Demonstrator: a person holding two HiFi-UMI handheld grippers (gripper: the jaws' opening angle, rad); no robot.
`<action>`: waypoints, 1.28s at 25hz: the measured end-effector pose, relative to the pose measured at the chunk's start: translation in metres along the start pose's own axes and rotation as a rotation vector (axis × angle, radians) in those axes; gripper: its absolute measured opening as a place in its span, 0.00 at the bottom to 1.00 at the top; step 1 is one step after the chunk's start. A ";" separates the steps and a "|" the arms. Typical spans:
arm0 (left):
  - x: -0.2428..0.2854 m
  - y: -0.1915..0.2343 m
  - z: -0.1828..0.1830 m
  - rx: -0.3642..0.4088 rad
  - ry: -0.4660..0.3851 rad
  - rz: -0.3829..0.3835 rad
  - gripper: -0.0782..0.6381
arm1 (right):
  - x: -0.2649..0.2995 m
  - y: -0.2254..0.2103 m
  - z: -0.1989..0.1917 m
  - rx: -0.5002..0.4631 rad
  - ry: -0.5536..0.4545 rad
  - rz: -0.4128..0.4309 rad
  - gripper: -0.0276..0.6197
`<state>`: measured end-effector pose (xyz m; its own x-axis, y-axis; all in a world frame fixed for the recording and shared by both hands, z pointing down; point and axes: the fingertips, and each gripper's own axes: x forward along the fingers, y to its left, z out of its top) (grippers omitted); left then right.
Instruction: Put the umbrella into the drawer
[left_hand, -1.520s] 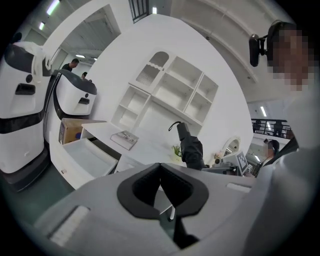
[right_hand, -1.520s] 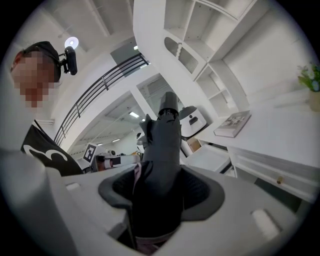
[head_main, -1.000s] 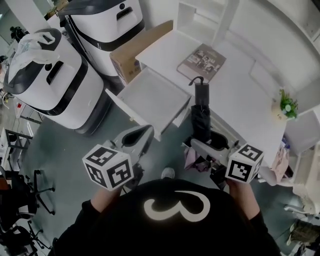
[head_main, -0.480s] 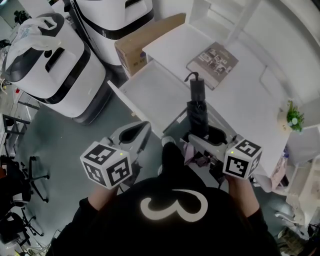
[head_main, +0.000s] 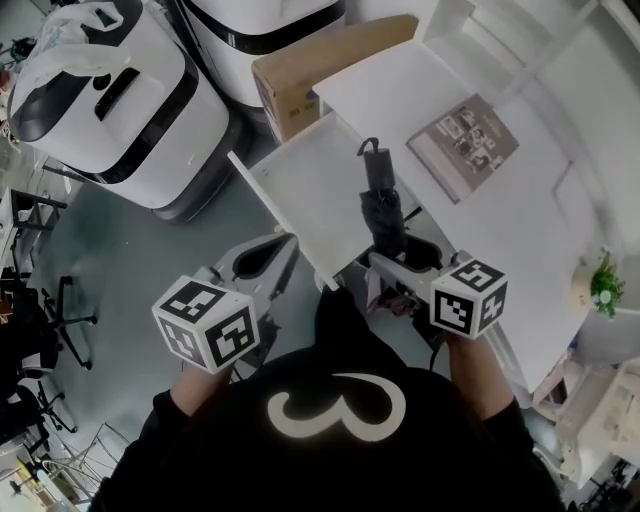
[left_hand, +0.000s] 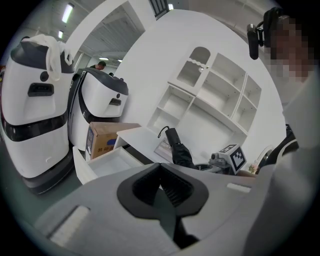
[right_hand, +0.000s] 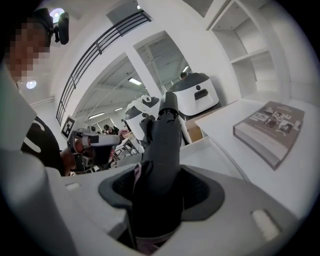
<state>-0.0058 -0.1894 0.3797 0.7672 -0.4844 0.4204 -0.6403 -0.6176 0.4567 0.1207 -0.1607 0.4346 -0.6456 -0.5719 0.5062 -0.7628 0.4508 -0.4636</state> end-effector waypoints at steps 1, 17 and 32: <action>0.003 0.006 0.003 -0.008 0.002 0.010 0.12 | 0.010 -0.005 0.002 -0.005 0.019 0.005 0.41; 0.015 0.104 0.031 -0.143 -0.021 0.196 0.12 | 0.151 -0.065 -0.003 -0.086 0.324 0.044 0.41; 0.025 0.152 0.014 -0.232 0.019 0.270 0.12 | 0.231 -0.133 -0.055 -0.099 0.553 -0.049 0.41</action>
<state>-0.0835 -0.3041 0.4480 0.5697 -0.5982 0.5636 -0.8131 -0.3105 0.4923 0.0705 -0.3149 0.6536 -0.5121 -0.1618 0.8435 -0.7753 0.5096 -0.3730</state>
